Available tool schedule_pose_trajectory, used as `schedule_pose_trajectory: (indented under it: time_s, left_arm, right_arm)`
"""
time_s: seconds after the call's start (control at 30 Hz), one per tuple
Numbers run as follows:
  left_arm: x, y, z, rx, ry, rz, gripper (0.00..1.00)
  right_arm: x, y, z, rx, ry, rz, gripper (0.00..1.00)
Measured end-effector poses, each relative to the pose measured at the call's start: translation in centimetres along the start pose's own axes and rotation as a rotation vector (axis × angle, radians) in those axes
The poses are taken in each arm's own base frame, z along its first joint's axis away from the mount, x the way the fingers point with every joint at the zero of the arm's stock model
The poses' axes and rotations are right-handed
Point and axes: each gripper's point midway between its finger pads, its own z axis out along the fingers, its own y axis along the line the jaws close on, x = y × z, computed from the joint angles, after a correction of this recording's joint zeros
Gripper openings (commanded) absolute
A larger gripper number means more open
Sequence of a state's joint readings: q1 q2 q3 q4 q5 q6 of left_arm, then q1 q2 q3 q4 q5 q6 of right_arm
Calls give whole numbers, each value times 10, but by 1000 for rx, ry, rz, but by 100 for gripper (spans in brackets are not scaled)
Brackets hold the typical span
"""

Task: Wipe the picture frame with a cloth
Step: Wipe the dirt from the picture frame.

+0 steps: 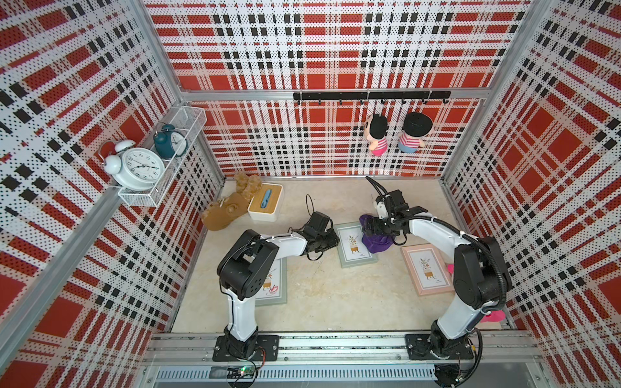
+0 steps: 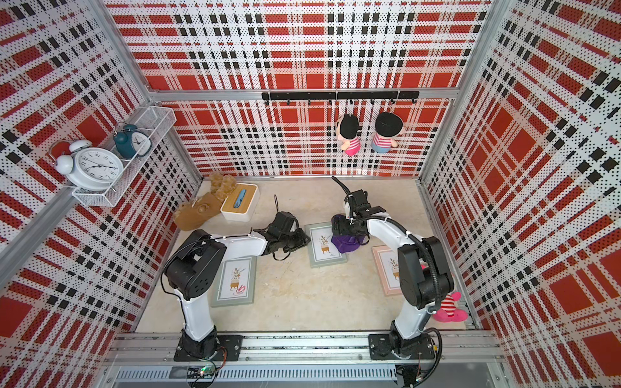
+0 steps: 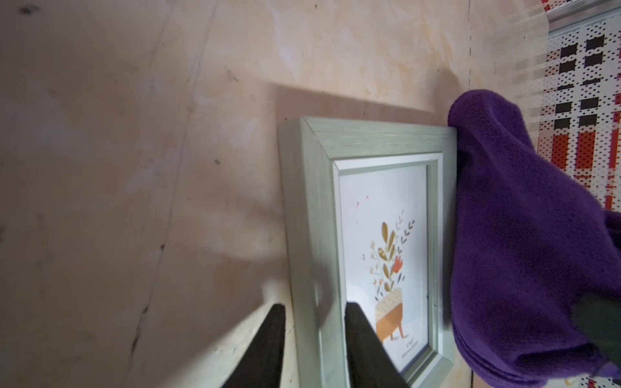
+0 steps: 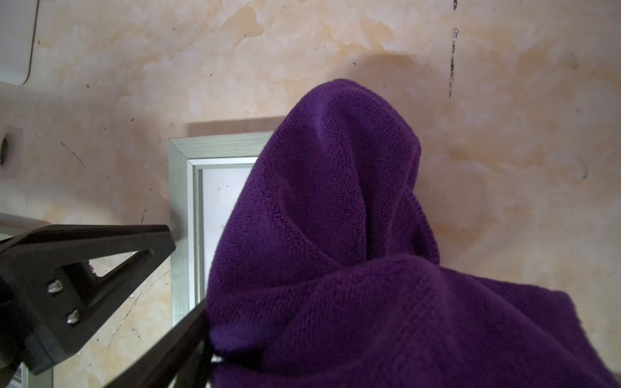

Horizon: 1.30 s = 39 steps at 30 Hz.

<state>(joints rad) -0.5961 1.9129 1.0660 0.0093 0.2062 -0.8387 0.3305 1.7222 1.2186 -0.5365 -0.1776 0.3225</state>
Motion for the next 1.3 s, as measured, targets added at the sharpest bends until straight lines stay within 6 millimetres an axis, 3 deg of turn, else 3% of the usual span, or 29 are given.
schedule_pose_trajectory:
  time_s: [0.13,0.23,0.33,0.47,0.67,0.8,1.1,1.3]
  left_arm:
    - [1,2,2,-5,4,1,28]
    - [2,4,4,-9,7,0,25]
    - [2,4,4,-8,7,0,25]
    - [2,4,5,-7,6,1,25]
    - [2,4,7,0,1,2,22]
    - [2,4,7,11,-4,5,20]
    - [4,4,7,40,-17,11,15]
    - [4,5,6,49,-32,3,12]
  right_arm:
    - [0,3,0,-19,-2,3,34]
    - [1,8,1,-39,1,1,16]
    - [1,17,2,-61,-2,-12,8]
    - [8,41,18,-91,32,-57,5]
    - [28,78,62,-123,105,-113,3]
    - [26,92,69,-151,100,-118,2]
    - [-4,93,87,-79,42,-68,0]
    - [9,74,75,82,-33,-120,0]
